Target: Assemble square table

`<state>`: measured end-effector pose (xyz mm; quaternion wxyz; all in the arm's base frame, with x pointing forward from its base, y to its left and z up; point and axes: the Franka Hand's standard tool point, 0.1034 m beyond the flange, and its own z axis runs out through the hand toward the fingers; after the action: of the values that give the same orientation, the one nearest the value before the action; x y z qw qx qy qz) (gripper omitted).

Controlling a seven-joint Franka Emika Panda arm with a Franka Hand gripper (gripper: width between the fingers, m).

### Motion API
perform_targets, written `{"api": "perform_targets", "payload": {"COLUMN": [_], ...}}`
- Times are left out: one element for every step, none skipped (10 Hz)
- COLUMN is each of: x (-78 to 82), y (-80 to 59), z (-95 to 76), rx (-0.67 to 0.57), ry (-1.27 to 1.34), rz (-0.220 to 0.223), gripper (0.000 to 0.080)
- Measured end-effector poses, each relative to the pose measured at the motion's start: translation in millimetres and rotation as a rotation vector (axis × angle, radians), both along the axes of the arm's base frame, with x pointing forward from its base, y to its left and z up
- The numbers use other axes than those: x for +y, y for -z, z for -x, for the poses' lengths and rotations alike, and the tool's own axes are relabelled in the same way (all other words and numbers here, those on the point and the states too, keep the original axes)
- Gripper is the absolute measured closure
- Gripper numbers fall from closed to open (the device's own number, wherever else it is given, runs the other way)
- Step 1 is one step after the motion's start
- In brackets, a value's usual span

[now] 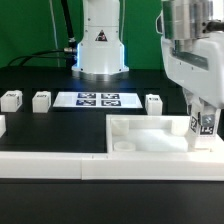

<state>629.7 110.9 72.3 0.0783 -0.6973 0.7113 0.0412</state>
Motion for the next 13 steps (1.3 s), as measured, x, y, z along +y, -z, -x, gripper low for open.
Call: {"api": "perform_targets", "payload": {"x": [0.5, 0.2, -0.2, -1.6, -1.4, -1.7, -2.0, -2.2, -1.9, 1.6, 5.4, 5.3, 4.6], "y": [0.2, 0.2, 0.4, 0.5, 0.7, 0.7, 0.7, 0.7, 0.7, -0.4, -2.9, -2.7, -2.7], "z": [0.1, -0.2, -0.9, -2.7, -2.8, -2.8, -2.9, -2.9, -2.8, -1.5, -3.0, -3.2, -3.3], "rx": [-0.003, -0.019, -0.045, -0.088, -0.108, -0.117, -0.129, -0.139, -0.154, -0.148, -0.157, -0.171, -0.170], "ry": [-0.019, -0.100, -0.214, -0.382, -0.491, -0.545, -0.621, -0.682, -0.779, -0.986, -1.179, -1.325, -1.312], "rz": [0.001, 0.007, 0.017, 0.035, 0.043, 0.046, 0.052, 0.056, 0.064, 0.105, 0.140, 0.154, 0.153], "gripper": [0.0449, 0.0311, 0.0311, 0.0198, 0.0160, 0.0160, 0.0152, 0.0152, 0.0150, 0.0150, 0.0150, 0.0150, 0.0150]}}
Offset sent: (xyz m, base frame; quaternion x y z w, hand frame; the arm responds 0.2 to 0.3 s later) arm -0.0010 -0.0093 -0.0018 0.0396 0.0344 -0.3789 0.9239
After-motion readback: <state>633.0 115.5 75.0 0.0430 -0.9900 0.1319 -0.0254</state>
